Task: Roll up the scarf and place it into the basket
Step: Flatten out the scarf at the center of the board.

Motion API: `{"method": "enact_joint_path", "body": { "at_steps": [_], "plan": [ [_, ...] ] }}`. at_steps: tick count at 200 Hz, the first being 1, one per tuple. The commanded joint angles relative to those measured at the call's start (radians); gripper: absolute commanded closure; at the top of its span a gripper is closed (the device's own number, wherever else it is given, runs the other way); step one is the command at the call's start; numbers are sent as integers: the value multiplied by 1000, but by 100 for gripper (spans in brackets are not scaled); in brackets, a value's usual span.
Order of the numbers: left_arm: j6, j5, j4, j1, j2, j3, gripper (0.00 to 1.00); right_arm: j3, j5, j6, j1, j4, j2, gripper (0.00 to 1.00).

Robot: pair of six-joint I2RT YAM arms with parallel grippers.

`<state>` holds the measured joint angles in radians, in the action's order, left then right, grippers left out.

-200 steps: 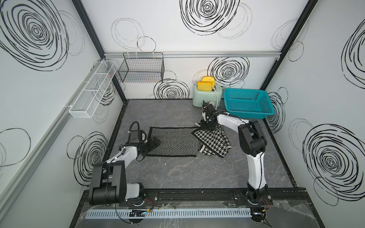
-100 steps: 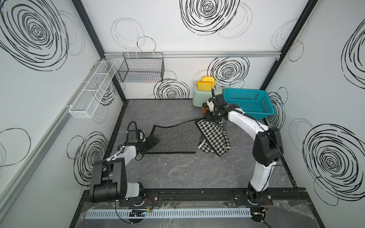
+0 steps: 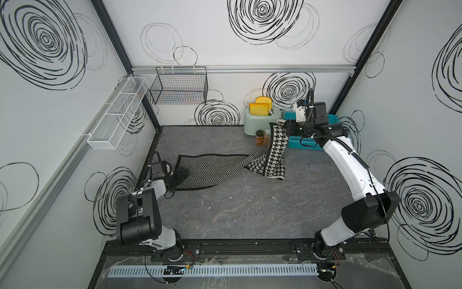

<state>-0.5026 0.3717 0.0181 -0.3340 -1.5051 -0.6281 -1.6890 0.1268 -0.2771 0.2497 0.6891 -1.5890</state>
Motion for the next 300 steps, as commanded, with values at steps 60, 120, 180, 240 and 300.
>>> {"method": "enact_joint_path", "body": {
  "at_steps": [60,120,180,240,300],
  "plan": [
    [15,-174,210,-131,23,-5,2,-365,-50,-152,-99,-101,189,100],
    [31,-175,215,-134,11,-24,2,-829,55,-146,-382,134,53,100],
    [69,-234,301,-40,71,-113,2,-947,-66,-101,-368,170,14,100],
    [-63,-199,360,470,152,-256,2,-808,-24,-147,-372,164,54,100],
    [-208,-52,-41,650,-123,-257,2,-542,46,-199,-342,73,165,100]
  ]
}}
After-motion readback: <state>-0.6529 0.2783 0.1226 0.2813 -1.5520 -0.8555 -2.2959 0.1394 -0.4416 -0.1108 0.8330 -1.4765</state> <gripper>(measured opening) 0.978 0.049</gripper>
